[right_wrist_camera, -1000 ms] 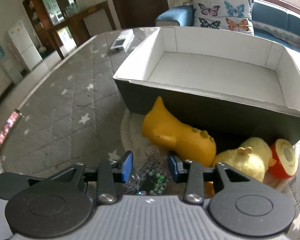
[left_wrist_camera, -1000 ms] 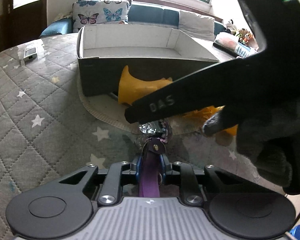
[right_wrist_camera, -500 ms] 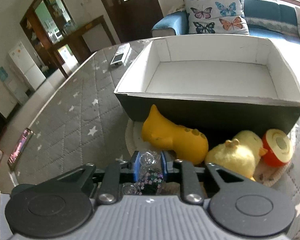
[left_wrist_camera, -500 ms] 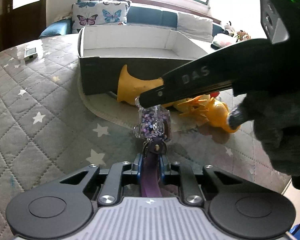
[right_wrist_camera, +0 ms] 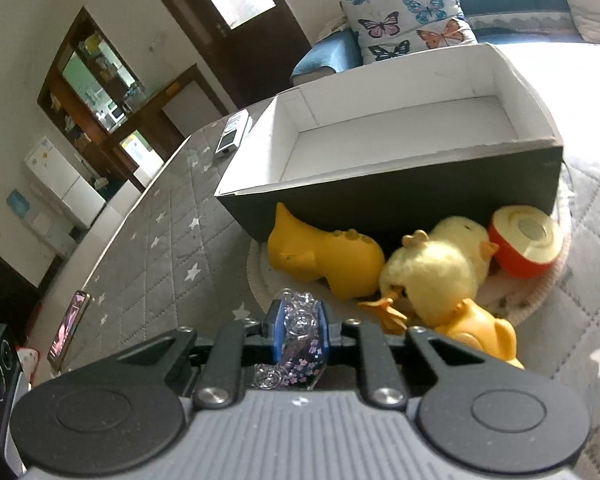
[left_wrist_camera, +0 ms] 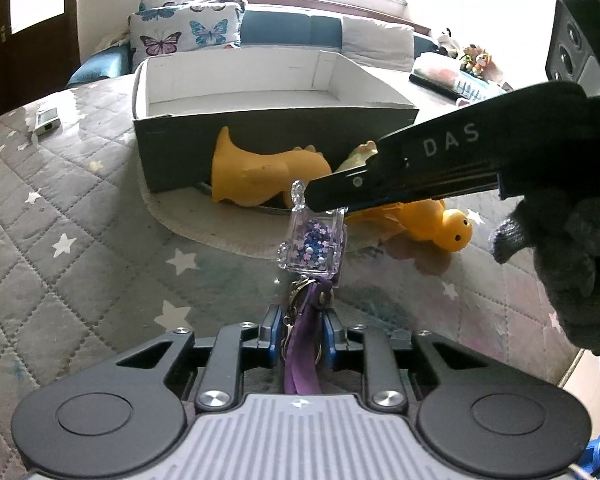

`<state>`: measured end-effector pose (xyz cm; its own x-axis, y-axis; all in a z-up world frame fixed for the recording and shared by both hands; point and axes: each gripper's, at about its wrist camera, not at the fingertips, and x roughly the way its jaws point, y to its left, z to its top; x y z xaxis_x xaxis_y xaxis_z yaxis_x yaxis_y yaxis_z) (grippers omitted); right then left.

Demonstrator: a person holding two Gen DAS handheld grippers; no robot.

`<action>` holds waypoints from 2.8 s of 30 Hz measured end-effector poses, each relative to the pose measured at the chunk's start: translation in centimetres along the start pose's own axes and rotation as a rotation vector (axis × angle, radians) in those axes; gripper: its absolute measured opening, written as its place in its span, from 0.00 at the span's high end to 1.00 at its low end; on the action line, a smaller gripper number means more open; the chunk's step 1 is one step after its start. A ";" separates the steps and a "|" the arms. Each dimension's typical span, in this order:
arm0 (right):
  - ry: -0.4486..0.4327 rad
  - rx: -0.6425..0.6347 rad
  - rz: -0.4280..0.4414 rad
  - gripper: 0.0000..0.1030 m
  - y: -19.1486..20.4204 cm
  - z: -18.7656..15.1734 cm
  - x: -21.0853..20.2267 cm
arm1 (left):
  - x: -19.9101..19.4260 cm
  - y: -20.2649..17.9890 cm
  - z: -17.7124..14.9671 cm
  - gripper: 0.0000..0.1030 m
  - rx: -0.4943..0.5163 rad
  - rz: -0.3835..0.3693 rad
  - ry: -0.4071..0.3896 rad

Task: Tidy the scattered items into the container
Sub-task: 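Carry the keychain with the right tool over the open box, then open the right tool to drop the keychain into the box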

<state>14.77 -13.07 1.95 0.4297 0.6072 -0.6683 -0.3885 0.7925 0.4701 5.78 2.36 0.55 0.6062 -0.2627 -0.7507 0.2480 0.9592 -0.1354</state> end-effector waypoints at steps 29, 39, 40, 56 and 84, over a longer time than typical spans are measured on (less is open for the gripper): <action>-0.125 0.006 0.024 0.85 1.5 3.0 -3.5 | -1.9 -0.4 3.6 0.90 0.013 0.039 -0.101; -0.205 -0.014 0.020 0.85 2.3 6.5 -5.2 | -2.7 -0.4 7.7 0.90 0.051 0.073 -0.164; -0.213 -0.014 0.019 0.85 2.3 7.0 -5.3 | -2.6 -0.4 8.3 0.90 0.059 0.077 -0.169; -0.304 0.071 -0.013 0.85 -0.8 15.1 -4.4 | 2.1 0.6 18.4 0.90 0.140 0.114 -0.154; -0.097 0.305 -0.097 0.85 -10.6 13.9 5.7 | 14.5 2.5 18.9 0.80 0.181 0.137 0.112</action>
<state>32.67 -17.17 1.17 0.5338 0.5189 -0.6676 -0.0863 0.8189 0.5674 29.46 -0.98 1.59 0.5588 -0.1084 -0.8222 0.3067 0.9482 0.0833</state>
